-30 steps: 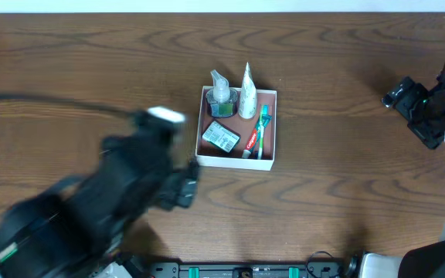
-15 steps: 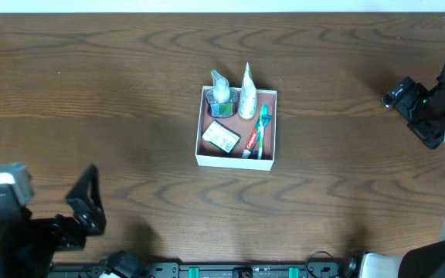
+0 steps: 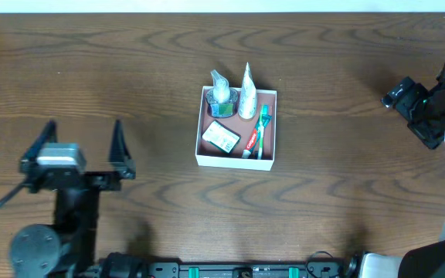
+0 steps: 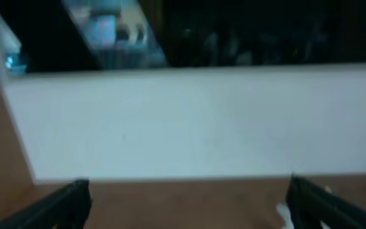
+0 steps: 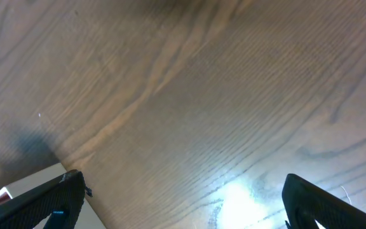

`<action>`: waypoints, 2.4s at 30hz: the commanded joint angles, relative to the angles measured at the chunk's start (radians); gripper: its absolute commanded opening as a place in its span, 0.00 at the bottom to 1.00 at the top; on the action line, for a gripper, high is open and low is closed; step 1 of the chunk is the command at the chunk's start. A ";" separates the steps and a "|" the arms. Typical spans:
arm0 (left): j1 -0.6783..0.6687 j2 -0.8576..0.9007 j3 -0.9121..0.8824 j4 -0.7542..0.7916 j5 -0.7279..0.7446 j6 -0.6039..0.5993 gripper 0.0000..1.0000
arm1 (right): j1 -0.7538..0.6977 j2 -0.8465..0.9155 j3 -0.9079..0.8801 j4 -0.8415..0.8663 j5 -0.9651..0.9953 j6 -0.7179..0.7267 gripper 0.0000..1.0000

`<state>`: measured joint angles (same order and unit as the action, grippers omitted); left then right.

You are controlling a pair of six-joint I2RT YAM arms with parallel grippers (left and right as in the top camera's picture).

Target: Pack container

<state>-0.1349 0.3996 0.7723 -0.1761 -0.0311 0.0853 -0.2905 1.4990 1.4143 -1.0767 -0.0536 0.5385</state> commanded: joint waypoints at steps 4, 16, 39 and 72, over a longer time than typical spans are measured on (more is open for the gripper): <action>0.070 -0.155 -0.298 0.225 0.187 0.045 0.98 | -0.004 0.006 0.009 -0.001 -0.003 0.011 0.99; 0.139 -0.353 -0.594 0.288 0.312 0.041 0.98 | -0.004 0.006 0.009 -0.001 -0.003 0.010 0.99; 0.138 -0.398 -0.768 0.259 0.333 0.020 0.98 | -0.004 0.006 0.009 -0.001 -0.003 0.011 0.99; 0.137 -0.396 -0.768 0.129 0.315 0.019 0.98 | -0.004 0.006 0.009 -0.001 -0.003 0.011 0.99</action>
<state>-0.0010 0.0101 0.0177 -0.0032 0.2813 0.1051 -0.2905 1.4990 1.4143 -1.0771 -0.0536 0.5385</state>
